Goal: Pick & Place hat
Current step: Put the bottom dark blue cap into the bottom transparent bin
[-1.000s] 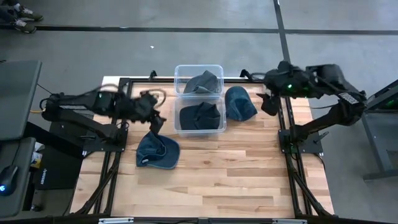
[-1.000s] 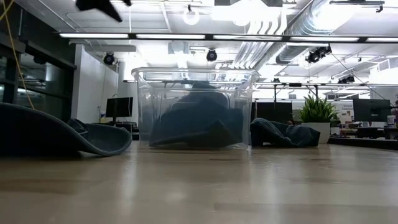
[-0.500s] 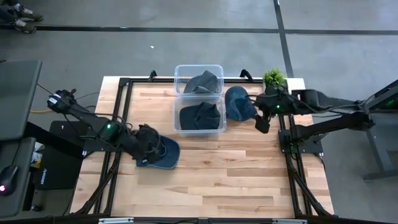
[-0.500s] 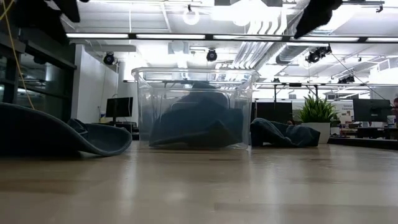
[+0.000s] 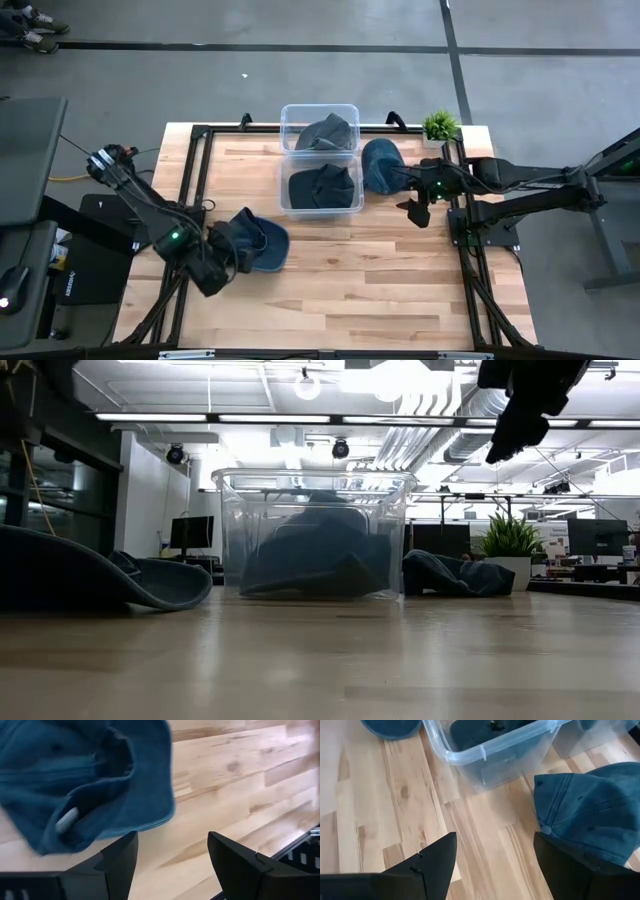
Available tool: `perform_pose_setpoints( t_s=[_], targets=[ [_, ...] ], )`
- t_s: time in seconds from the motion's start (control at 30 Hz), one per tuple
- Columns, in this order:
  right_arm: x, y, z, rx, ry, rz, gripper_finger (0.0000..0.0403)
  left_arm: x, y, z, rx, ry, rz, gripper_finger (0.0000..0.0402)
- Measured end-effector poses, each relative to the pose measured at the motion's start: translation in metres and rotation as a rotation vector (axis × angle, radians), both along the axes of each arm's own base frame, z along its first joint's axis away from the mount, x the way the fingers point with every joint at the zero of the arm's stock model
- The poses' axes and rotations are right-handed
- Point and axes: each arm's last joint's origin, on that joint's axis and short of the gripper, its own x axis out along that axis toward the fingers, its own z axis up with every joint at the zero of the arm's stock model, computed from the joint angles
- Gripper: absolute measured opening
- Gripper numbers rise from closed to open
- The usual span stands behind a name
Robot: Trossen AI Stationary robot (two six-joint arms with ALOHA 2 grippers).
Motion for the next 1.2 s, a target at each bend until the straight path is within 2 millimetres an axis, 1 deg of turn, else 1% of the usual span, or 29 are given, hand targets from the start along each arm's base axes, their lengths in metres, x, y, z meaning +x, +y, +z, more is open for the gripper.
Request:
perform_pose_setpoints(
  t_s=[0.07,0.17,0.27,0.37,0.5,0.63,0.87,1.0,1.2],
  targets=[
    [0.0,0.0,0.0,-0.003,0.0,0.006,0.0259,-0.006,-0.003,-0.001,-0.003,0.021,0.014,0.0237],
    [0.0,0.0,0.0,-0.012,0.0,0.016,0.0259,-0.015,-0.005,-0.004,0.02,0.087,-0.026,0.0237],
    [0.001,0.0,0.0,-0.02,-0.007,0.024,0.0259,-0.025,-0.005,-0.006,0.051,0.188,-0.122,0.0237],
    [0.002,0.0,0.001,-0.026,-0.018,0.03,0.0259,-0.032,-0.008,-0.008,0.096,0.266,-0.263,0.0237],
    [0.003,0.0,0.002,-0.031,-0.032,0.034,0.0259,-0.029,-0.017,-0.018,0.191,0.318,-0.405,0.0237],
    [0.003,0.0,0.003,-0.032,-0.04,0.034,0.0259,-0.022,-0.026,-0.033,0.242,0.389,-0.468,0.0237],
    [0.003,0.0,0.003,-0.031,-0.04,0.033,0.0259,-0.01,-0.042,-0.05,0.263,0.381,-0.564,0.0237],
    [0.003,0.0,0.003,-0.026,-0.04,0.029,0.0259,-0.016,-0.047,-0.052,0.281,0.4,-0.592,0.0237],
    [0.003,0.0,0.002,-0.023,-0.041,0.03,0.0259,-0.029,-0.048,-0.052,0.335,0.444,-0.605,0.0237]
  ],
)
